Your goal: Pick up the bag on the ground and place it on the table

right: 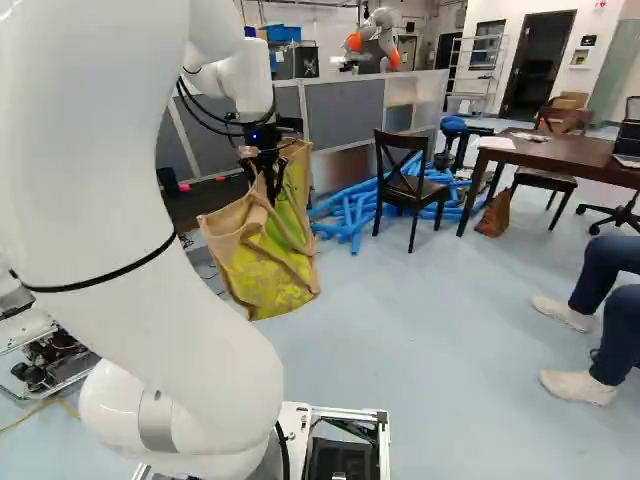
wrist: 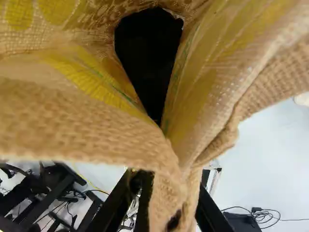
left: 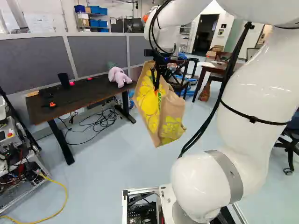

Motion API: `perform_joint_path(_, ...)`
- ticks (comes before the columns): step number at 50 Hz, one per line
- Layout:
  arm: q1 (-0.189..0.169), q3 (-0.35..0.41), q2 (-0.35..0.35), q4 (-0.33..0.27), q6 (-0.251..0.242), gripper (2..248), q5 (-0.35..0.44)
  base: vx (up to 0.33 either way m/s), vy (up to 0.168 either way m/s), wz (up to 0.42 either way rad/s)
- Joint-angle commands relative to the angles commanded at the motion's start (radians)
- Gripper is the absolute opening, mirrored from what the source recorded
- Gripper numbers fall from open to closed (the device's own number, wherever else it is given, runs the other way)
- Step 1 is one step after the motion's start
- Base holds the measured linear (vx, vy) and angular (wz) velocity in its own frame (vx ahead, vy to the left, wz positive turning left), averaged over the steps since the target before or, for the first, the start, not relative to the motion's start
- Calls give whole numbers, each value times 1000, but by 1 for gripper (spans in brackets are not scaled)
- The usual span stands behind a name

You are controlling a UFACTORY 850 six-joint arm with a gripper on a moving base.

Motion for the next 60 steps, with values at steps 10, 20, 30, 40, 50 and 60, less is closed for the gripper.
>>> perform_joint_path(10,0,0,0,0,0,21,0,218,51,249)
perform_joint_path(20,0,0,0,0,0,21,0,217,65,294)
perform_joint_path(30,0,0,0,0,0,21,0,224,66,307)
perform_joint_path(40,0,0,0,0,0,21,0,227,68,309)
perform_joint_path(50,0,0,0,0,0,21,0,227,69,306)
perform_joint_path(60,0,0,0,0,0,21,0,233,66,302)
